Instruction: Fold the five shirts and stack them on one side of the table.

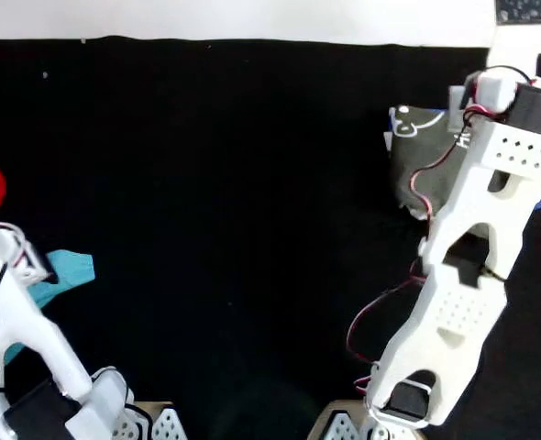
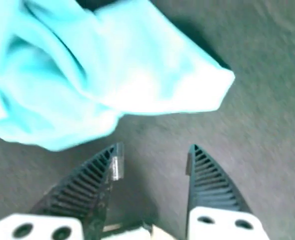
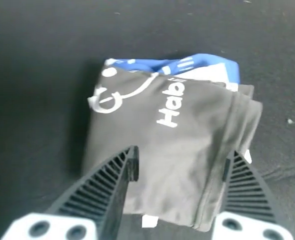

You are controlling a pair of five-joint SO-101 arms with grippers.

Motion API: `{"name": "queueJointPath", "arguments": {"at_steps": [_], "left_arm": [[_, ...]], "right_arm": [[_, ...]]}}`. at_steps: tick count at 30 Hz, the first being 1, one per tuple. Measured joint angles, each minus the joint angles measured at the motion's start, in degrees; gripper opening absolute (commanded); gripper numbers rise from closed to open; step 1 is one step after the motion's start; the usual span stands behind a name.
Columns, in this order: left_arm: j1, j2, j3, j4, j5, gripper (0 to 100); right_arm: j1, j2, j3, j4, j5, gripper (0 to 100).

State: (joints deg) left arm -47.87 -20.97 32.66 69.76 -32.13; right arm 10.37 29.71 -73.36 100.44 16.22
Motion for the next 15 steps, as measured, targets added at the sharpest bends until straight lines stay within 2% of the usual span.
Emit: {"name": "queueJointPath", "arguments": {"at_steps": [8, 12, 15], "left_arm": [[-16.79, 0.00, 1.05, -7.56, -10.90, 21], [-21.89, 5.01, 1.23, -15.56, -12.31, 21], [-24.18, 11.43, 0.53, -18.46, -13.36, 21]], "right_arm": [[-14.51, -30.07, 32.88, 0.00, 0.00, 26.7], [-20.84, -37.19, 44.92, 0.00, 0.00, 26.7], [-23.21, -38.77, 49.41, 0.00, 0.00, 26.7]]}}
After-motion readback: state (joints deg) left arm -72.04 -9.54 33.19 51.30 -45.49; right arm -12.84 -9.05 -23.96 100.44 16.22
